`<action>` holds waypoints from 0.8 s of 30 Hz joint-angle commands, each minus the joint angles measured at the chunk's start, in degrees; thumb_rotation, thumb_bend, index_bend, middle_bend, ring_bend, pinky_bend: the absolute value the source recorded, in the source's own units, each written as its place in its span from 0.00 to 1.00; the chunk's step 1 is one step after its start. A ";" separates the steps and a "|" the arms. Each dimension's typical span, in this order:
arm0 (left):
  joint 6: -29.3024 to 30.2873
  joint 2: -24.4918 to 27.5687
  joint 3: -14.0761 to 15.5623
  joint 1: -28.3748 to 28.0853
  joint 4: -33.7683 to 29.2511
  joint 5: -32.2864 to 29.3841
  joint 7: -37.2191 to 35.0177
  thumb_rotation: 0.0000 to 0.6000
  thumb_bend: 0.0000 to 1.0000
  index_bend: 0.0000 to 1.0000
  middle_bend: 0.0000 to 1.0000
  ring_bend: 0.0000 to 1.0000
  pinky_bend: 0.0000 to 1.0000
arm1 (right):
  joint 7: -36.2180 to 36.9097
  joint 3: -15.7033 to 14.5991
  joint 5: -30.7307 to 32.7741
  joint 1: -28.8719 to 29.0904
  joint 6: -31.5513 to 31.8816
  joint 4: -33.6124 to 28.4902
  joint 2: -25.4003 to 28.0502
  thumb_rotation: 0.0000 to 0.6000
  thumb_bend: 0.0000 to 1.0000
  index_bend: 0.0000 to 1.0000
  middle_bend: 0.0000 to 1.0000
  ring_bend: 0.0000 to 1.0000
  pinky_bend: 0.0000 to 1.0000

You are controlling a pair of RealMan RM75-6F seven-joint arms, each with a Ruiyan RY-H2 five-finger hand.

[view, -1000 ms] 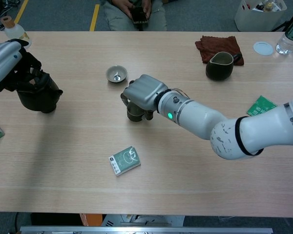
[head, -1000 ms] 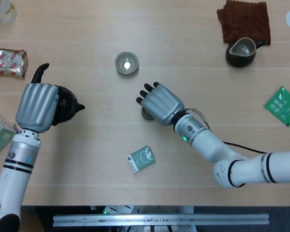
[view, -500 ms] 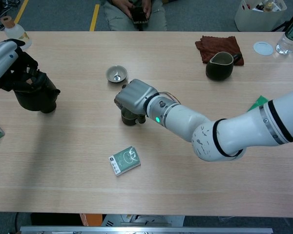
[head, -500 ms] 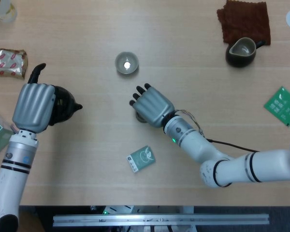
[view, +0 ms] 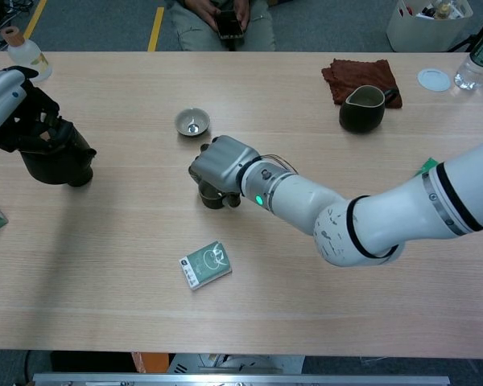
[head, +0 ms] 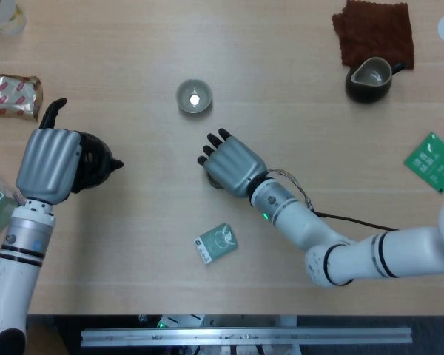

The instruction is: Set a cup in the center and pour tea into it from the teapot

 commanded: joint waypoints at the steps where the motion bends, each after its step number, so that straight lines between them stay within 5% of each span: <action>1: 0.01 -0.01 0.01 0.03 0.06 0.03 -0.06 0.99 0.45 0.88 1.00 0.86 0.11 | 0.05 -0.24 0.07 0.20 0.17 0.13 -0.17 1.00 0.29 0.29 0.25 0.11 0.15; 16: 0.18 0.16 0.05 0.29 -0.01 0.31 -0.19 0.99 0.45 0.88 1.00 0.86 0.11 | 0.15 -1.42 0.75 1.33 0.74 -0.80 0.48 1.00 0.29 0.10 0.16 0.02 0.05; 24: 0.23 0.53 0.04 0.41 -0.14 0.64 -0.54 0.99 0.45 0.88 1.00 0.86 0.11 | 5.09 -1.10 -4.43 -0.23 1.28 -5.93 6.14 1.00 0.29 0.02 0.10 0.00 0.03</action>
